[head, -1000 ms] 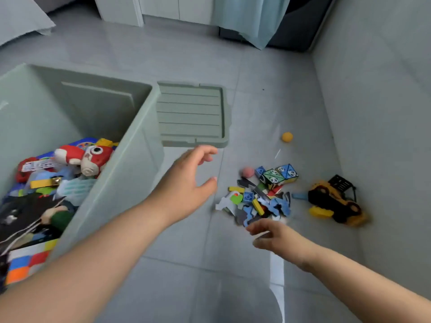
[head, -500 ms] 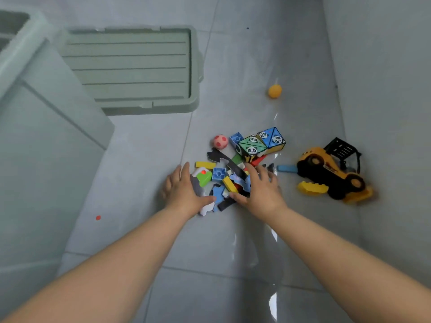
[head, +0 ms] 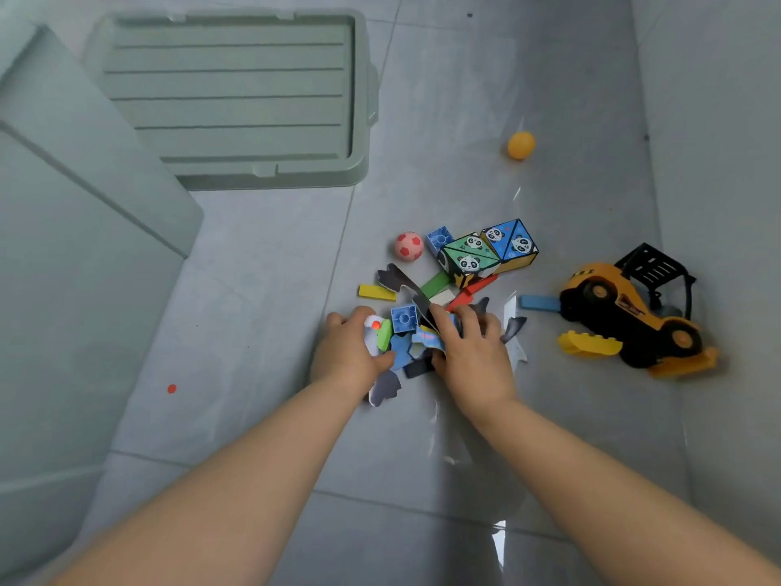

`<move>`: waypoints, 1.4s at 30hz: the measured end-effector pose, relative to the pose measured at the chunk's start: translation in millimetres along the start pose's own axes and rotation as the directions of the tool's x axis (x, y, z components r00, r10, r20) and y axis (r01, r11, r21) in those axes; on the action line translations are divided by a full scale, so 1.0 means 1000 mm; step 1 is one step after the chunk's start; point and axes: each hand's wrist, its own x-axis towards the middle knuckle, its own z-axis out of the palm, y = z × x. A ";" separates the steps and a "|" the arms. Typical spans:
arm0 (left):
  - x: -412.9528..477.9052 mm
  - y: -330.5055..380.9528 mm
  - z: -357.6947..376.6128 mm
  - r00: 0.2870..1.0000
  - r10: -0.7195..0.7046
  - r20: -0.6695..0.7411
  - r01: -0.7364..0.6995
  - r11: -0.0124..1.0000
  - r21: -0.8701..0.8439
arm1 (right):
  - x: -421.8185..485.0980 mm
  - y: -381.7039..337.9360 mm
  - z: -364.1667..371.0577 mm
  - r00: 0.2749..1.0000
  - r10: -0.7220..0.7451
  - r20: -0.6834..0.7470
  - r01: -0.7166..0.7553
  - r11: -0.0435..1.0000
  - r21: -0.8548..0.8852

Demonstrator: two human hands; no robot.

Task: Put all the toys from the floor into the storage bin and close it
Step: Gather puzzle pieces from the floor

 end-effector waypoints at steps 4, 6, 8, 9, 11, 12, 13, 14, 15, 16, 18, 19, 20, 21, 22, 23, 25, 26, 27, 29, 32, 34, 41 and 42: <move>-0.004 -0.009 -0.006 0.998 -0.057 -0.022 0.056 0.997 -0.044 | 0.002 0.005 -0.006 0.998 -0.028 -0.064 0.030 0.999 0.029; -0.007 -0.014 -0.012 0.995 -0.082 -0.048 0.079 0.994 -0.074 | 0.001 0.010 -0.009 0.998 0.028 -0.053 -0.018 0.984 0.179; -0.011 -0.016 -0.021 0.994 -0.081 -0.075 0.071 0.990 -0.123 | -0.001 0.010 -0.018 0.990 0.091 -0.106 -0.046 0.927 0.373; -0.013 -0.014 -0.027 0.994 -0.070 -0.083 0.056 0.986 -0.160 | -0.003 0.008 -0.024 0.981 0.118 -0.152 -0.038 0.891 0.451; -0.018 -0.006 -0.043 0.994 -0.027 -0.108 0.000 0.969 -0.249 | -0.009 0.003 -0.038 0.956 0.172 -0.238 -0.015 0.837 0.547; -0.021 -0.001 -0.054 0.991 0.000 -0.131 -0.038 0.957 -0.286 | -0.012 -0.001 -0.046 0.945 0.197 -0.262 -0.005 0.808 0.589; -0.025 0.006 -0.066 0.987 0.031 -0.158 -0.080 0.947 -0.312 | -0.016 -0.007 -0.057 0.939 0.211 -0.272 0.009 0.775 0.632; -0.030 0.014 -0.080 0.979 0.070 -0.190 -0.131 0.935 -0.329 | -0.020 -0.016 -0.072 0.938 0.215 -0.271 0.026 0.737 0.675; -0.035 0.022 -0.097 0.967 0.111 -0.229 -0.187 0.920 -0.344 | -0.024 -0.028 -0.089 0.941 0.212 -0.264 0.046 0.693 0.720; -0.041 0.030 -0.118 0.950 0.151 -0.273 -0.246 0.901 -0.357 | -0.028 -0.043 -0.108 0.945 0.200 -0.261 0.072 0.649 0.757; -0.059 0.040 -0.170 0.899 0.235 -0.370 -0.373 0.853 -0.366 | -0.034 -0.078 -0.148 0.948 0.149 -0.283 0.149 0.576 0.804; -0.070 0.039 -0.201 0.872 0.267 -0.411 -0.427 0.826 -0.369 | -0.037 -0.098 -0.167 0.947 0.119 -0.299 0.194 0.528 0.827; -0.082 0.032 -0.233 0.848 0.288 -0.446 -0.468 0.801 -0.372 | -0.041 -0.122 -0.187 0.950 0.082 -0.300 0.230 0.463 0.856; -0.097 0.019 -0.265 0.827 0.297 -0.477 -0.494 0.789 -0.365 | -0.043 -0.147 -0.204 0.958 0.024 -0.285 0.253 0.392 0.884; -0.112 0.000 -0.296 0.810 0.291 -0.509 -0.500 0.796 -0.341 | -0.044 -0.174 -0.219 0.965 -0.059 -0.255 0.260 0.327 0.908; -0.125 -0.025 -0.323 0.796 0.267 -0.543 -0.484 0.821 -0.305 | -0.045 -0.202 -0.228 0.963 -0.159 -0.216 0.253 0.276 0.927; -0.147 -0.080 -0.363 0.779 0.168 -0.604 -0.356 0.912 -0.205 | -0.044 -0.258 -0.235 0.931 -0.343 -0.128 0.194 0.168 0.967; -0.155 -0.107 -0.376 0.773 0.100 -0.626 -0.252 0.955 -0.159 | -0.042 -0.285 -0.234 0.910 -0.406 -0.085 0.137 0.102 0.985; -0.158 -0.132 -0.382 0.774 0.023 -0.633 -0.142 0.980 -0.138 | -0.040 -0.311 -0.231 0.892 -0.450 -0.044 0.076 0.053 0.996; -0.159 -0.168 -0.378 0.793 -0.124 -0.596 0.031 0.986 -0.164 | -0.035 -0.362 -0.218 0.864 -0.502 0.033 -0.006 0.055 0.998; -0.154 -0.193 -0.356 0.879 -0.190 -0.438 0.104 0.972 -0.213 | -0.031 -0.416 -0.190 0.853 -0.493 0.174 -0.094 0.183 0.979; -0.155 -0.201 -0.346 0.920 -0.181 -0.348 0.112 0.971 -0.210 | -0.029 -0.430 -0.171 0.856 -0.455 0.246 -0.117 0.294 0.949; -0.165 -0.184 -0.361 0.838 -0.033 -0.545 -0.140 0.952 -0.272 | -0.034 -0.378 -0.188 0.812 -0.566 0.144 -0.060 0.164 0.985; -0.162 -0.172 -0.361 0.796 -0.001 -0.605 -0.232 0.924 -0.306 | -0.033 -0.373 -0.192 0.825 -0.548 0.134 -0.087 0.111 0.990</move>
